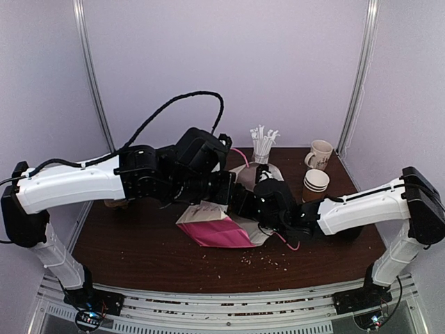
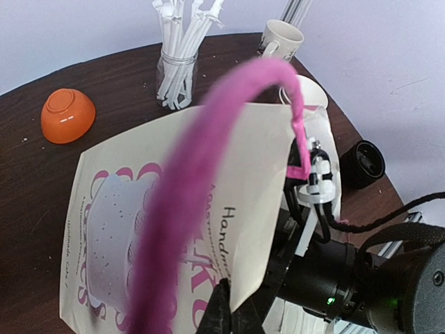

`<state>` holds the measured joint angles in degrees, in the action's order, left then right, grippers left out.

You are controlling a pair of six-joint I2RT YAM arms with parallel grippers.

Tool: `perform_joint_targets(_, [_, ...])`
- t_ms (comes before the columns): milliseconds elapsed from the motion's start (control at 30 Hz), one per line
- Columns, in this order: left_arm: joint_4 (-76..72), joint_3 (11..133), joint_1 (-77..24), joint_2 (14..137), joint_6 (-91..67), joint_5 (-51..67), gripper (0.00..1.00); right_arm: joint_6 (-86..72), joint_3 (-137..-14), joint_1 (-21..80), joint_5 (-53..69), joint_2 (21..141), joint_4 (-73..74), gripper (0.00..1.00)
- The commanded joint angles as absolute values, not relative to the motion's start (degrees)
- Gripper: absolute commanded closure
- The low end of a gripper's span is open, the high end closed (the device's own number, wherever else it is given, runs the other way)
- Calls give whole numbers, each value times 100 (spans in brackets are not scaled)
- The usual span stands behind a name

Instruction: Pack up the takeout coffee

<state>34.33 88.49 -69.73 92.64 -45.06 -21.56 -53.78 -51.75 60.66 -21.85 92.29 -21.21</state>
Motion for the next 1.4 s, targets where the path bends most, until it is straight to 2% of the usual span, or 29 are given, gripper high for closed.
perform_joint_targets(0, [3163, 8947, -6961, 9220, -4313, -1863, 100, -5577, -5442, 5917, -2314, 9500, -2345, 45])
perform_joint_targets(133, [3146, 8927, -6968, 9198, -4298, -1828, 100, -5712, -5676, 5808, -2111, 9786, -2227, 56])
perform_joint_targets(267, [3108, 8833, -6961, 9113, -4307, -1871, 100, -5693, -5699, 5805, -2057, 9823, -2205, 72])
perform_joint_targets(400, [3052, 8710, -6961, 9013, -4336, -1929, 100, -5646, -5618, 5804, -2018, 9763, -2238, 91])
perform_joint_targets(500, [3050, 8643, -6961, 8962, -4382, -2009, 100, -5572, -5532, 5804, -1980, 9638, -2271, 100])
perform_joint_targets(1033, [3361, 8429, -6935, 8943, -4661, -2467, 100, -5046, -4769, 5837, -2038, 8169, -1846, 100])
perform_joint_targets(1233, [3366, 8284, -6926, 8864, -4701, -2466, 100, -4913, -4634, 5831, -1874, 8025, -1848, 100])
perform_joint_targets(1267, [3290, 8247, -6926, 8834, -4689, -2424, 100, -4856, -4680, 5838, -1705, 8089, -1897, 96])
perform_joint_targets(1367, [3142, 8235, -6926, 8793, -4628, -2310, 100, -4849, -4799, 5845, -1283, 8334, -2163, 74])
